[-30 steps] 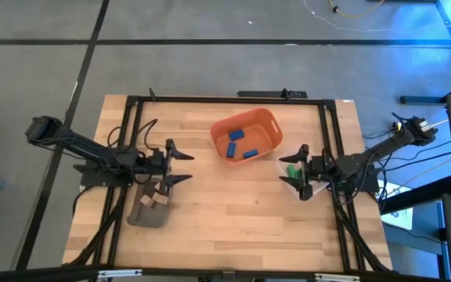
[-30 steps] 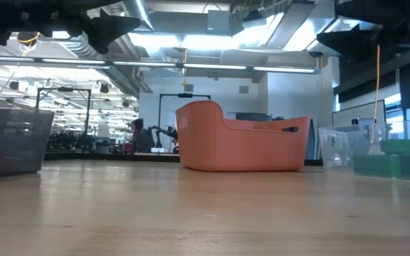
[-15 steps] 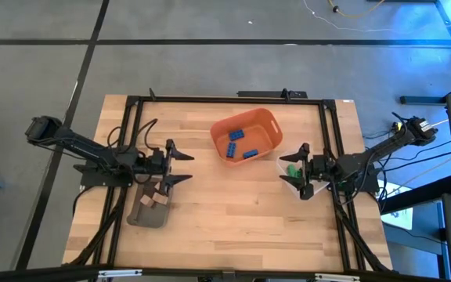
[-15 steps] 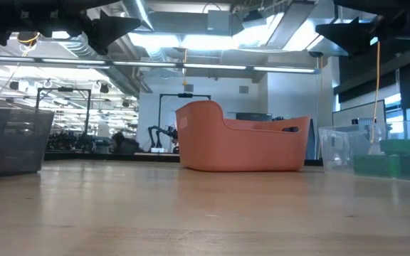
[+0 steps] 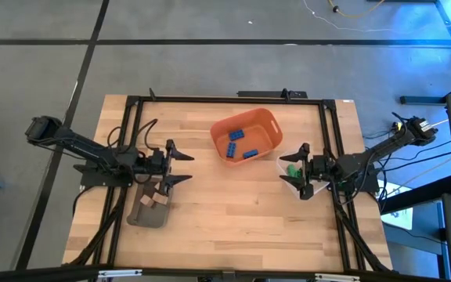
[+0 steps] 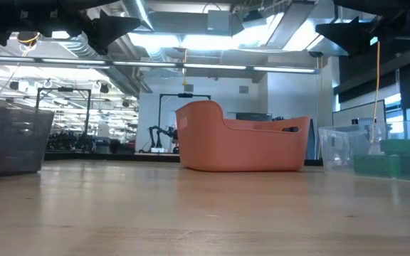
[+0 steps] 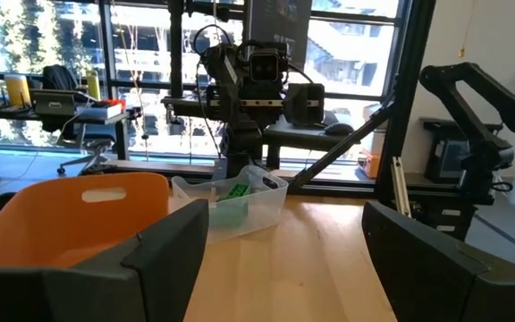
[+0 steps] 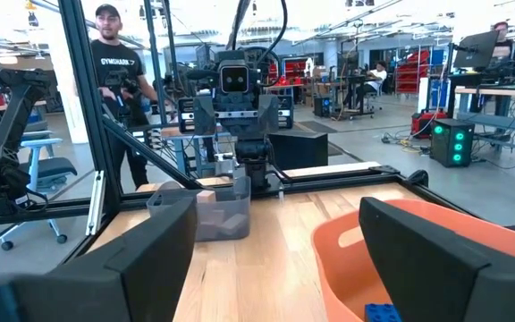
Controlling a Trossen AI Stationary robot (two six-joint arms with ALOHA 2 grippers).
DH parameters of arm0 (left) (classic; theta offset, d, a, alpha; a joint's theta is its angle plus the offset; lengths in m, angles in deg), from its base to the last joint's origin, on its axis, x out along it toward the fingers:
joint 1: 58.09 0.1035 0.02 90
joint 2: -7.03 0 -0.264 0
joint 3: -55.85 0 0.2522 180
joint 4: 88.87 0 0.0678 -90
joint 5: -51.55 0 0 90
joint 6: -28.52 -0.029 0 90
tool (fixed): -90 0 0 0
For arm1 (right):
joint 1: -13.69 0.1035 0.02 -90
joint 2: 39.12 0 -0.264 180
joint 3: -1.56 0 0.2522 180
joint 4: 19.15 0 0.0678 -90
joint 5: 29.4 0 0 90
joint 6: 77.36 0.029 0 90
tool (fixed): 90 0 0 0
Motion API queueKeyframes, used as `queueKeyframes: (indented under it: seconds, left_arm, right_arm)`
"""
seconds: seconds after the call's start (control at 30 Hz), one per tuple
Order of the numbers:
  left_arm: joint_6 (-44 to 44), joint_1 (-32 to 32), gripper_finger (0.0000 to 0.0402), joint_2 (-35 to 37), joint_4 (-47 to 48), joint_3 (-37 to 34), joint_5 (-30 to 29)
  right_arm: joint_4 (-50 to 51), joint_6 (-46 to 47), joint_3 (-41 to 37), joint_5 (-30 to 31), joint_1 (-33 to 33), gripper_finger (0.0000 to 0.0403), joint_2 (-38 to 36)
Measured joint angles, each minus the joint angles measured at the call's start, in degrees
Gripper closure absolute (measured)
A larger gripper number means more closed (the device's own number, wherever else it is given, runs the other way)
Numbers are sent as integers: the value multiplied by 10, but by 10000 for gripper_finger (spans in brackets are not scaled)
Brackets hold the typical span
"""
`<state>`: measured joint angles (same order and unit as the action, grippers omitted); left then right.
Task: Sort & place blocks by color
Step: Return to Home Position
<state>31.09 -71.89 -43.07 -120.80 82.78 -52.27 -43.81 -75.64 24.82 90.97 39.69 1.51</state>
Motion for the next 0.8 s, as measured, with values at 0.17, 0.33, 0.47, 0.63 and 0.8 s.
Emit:
queueKeyframes:
  seconds: [0.17, 0.33, 0.47, 0.63, 0.8]
  left_arm:
    - [-1, 0, 113, 0, 0, 0, 0]
    - [1, 0, 113, 0, 0, 0, 0]
    - [2, 0, 113, 0, -1, 0, 0]
    - [3, 0, 113, 0, -3, 0, 0]
    - [3, 0, 113, 0, -3, 0, 0]
  right_arm:
    - [0, 5, 0, 0, 0, 89, 0]
    - [0, 8, 0, 0, 0, 89, 0]
    - [0, 7, 0, 0, 0, 89, 0]
    - [-14, 9, 0, 0, 0, 89, 0]
    - [-16, 10, 1, 0, 0, 89, 0]
